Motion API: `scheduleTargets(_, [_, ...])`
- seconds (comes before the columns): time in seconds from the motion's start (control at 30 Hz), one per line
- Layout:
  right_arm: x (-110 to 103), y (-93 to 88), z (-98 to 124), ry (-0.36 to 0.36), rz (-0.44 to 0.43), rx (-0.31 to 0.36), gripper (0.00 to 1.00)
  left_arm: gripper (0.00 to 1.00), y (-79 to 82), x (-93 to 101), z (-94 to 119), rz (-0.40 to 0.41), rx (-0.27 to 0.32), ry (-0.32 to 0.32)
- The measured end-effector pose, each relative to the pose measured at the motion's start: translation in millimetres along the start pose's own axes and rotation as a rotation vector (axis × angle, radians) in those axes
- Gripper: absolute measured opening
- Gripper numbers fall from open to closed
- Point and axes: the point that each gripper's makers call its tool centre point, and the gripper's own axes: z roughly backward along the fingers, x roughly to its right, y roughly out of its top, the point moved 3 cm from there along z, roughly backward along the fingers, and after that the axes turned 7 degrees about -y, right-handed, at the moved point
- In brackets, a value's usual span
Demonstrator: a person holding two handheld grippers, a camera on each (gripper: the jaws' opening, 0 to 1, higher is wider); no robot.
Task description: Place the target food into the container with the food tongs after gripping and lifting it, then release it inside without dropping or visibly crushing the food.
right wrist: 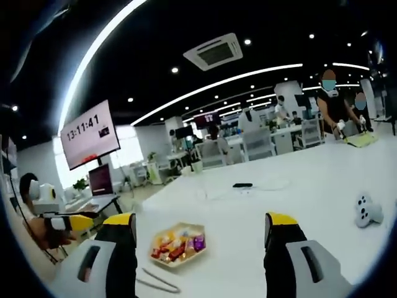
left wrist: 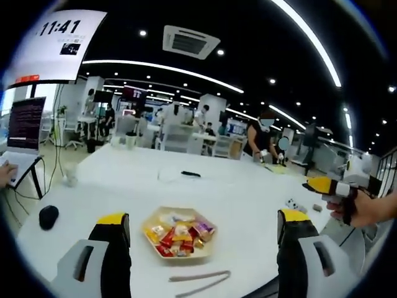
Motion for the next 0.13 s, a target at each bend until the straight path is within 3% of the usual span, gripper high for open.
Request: scheduleTargets(0.13, [1.9, -2.0, 6.2, -0.018, -0.021, 0.004, 0.86, 0.99, -3.1, 8.7, -3.9, -0.021, -0.009, -0.028])
